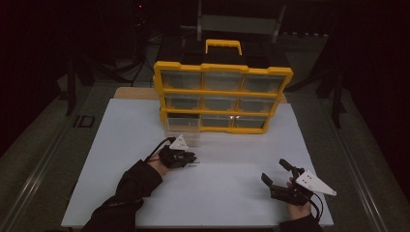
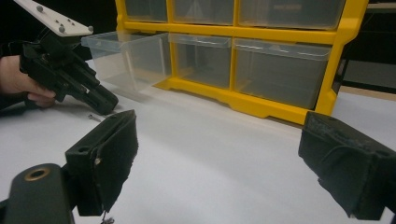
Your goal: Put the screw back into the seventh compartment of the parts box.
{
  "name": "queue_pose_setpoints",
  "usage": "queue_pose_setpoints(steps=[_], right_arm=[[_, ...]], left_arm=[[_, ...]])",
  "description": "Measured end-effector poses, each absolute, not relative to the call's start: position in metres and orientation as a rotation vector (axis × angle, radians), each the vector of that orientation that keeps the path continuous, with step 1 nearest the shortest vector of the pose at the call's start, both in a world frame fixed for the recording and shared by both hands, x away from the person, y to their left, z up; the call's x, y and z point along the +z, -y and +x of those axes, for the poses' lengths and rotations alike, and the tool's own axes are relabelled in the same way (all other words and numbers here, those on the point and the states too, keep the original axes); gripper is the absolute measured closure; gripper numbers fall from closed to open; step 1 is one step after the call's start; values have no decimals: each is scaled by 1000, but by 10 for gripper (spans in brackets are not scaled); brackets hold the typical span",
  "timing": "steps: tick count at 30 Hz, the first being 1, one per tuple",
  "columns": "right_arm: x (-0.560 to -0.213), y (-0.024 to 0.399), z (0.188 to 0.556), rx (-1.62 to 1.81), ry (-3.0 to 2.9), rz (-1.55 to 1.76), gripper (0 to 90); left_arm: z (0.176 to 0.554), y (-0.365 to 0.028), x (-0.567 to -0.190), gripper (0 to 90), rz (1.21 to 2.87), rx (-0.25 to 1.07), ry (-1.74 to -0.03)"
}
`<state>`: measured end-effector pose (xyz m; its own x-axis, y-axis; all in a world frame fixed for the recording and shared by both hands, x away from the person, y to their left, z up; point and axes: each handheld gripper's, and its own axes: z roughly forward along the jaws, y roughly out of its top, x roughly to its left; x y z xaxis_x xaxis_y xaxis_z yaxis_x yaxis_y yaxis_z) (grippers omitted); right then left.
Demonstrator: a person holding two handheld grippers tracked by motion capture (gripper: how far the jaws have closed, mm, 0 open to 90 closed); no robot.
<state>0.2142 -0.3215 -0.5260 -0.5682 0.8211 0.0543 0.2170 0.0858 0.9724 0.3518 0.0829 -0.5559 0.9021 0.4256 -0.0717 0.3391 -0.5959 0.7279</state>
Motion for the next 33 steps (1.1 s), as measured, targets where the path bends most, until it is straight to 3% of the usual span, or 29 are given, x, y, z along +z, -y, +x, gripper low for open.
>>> queue_pose_setpoints(steps=[8, 16, 33], right_arm=[[-526, 321, 214, 1503, -1852, 1022, 117], [-526, 321, 214, 1504, -1848, 1024, 117], [-526, 322, 214, 1507, -1843, 1028, 117]], left_arm=[[350, -82, -556, 856, 2263, 139, -529], [349, -81, -554, 866, 2275, 148, -527], [333, -94, -501, 866, 2228, 165, -501]])
